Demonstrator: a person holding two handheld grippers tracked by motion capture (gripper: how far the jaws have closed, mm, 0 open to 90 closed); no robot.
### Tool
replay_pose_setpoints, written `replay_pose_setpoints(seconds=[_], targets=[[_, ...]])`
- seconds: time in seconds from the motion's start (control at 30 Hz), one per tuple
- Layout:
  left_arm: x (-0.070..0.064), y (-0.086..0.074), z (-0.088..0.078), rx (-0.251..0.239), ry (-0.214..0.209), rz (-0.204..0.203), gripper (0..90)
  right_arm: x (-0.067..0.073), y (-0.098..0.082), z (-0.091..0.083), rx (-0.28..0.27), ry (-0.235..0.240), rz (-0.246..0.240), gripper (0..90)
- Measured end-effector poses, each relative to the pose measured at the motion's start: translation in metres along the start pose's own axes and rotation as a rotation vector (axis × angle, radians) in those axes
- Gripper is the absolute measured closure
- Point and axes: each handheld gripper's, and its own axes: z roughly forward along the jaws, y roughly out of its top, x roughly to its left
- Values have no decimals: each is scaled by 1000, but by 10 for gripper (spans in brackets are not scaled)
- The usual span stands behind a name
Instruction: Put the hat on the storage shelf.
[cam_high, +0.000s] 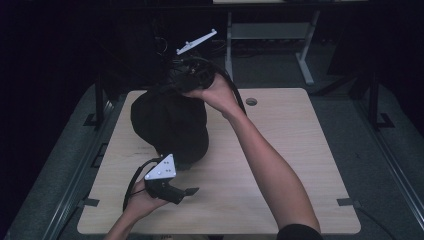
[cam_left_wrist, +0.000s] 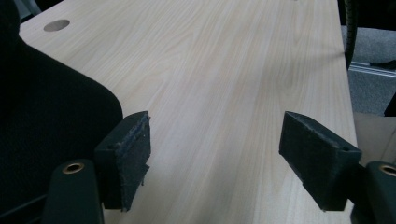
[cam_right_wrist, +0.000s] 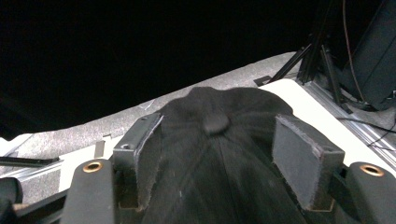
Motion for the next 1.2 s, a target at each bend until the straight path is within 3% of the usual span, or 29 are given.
replay_pose_setpoints(seconds=[0.57, 0.9, 1.2], targets=[[4, -3, -3, -2, 13, -19, 224, -7, -46, -64, -39, -56, 54, 282], [6, -3, -4, -25, 25, -24, 224, -10, -76, -90, -38, -83, 87, 263], [6, -1, -4, -21, 24, -20, 224, -10, -115, -113, -40, -106, 128, 253]])
